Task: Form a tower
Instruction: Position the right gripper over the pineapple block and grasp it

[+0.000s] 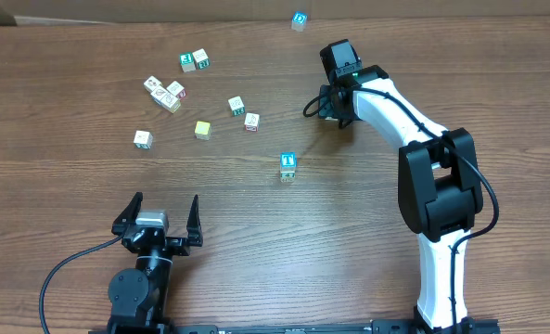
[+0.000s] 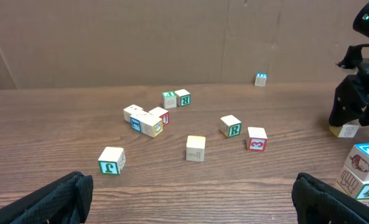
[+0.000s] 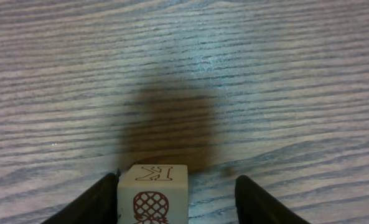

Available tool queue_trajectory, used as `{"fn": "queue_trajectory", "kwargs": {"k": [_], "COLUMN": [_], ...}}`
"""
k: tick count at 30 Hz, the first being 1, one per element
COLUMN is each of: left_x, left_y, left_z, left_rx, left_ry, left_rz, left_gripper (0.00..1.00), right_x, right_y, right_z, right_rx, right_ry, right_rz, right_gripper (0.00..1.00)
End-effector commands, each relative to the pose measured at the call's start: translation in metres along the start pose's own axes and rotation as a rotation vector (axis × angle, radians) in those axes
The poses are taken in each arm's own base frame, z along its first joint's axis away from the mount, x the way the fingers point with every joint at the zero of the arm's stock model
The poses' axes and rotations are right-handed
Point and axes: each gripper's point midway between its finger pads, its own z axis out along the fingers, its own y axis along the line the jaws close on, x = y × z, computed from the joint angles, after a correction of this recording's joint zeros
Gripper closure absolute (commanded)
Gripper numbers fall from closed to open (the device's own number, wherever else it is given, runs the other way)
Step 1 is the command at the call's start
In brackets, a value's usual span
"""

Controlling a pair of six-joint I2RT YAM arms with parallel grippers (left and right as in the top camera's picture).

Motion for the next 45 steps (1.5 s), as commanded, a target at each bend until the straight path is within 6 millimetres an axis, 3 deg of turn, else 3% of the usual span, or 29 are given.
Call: {"fn": "queue_trajectory", "kwargs": {"k": [1,4,22,25,30,35,41,45], "left_x": [-0.001,-0.001,-0.001,-0.001,-0.001,-0.001,-0.001,-0.001], "left_y": [0.000,0.000,0.000,0.000,0.000,0.000,0.000,0.000], "left_z": [0.000,0.000,0.000,0.000,0.000,0.000,0.000,0.000], "left_rx": [0.001,0.001,0.001,0.001,0.001,0.001,0.001,0.001], "left_ry": [-0.010,-0.010,-0.010,-0.009,-0.009,-0.009,-0.009,-0.009], "left_rz": [0.015,0.015,0.015,0.015,0.015,0.015,0.015,0.015], "left_gripper": [0.01,0.01,0.00,0.00,0.01,0.00,0.01,0.00], "right_x": [-0.004,-0.005,-0.001,-0.004,-0.025,-0.042,-0.040,-0.040], "right_y": [0.002,0.002,0.003,0.003,0.003,0.000,-0.006,-0.007], "right_z": [-0.001,-0.001,0.002,-0.007,-0.053,-0.118,-0.196,-0.223], "right_rx": [-0.011,-0.012,-0.023,-0.023,-0.045,-0.075,-0.112,-0.132], "right_ry": [-0.007,-0.008,0.003,0.001,-0.055,-0.133,-0.209,-0.248], "right_rz": [0.007,0.007,0.006,0.007,-0.018,-0.014,-0.014,-0.014], "right_gripper": [0.53,0.63,0.63,0.63,0.68,0.69,0.70,0.66]}}
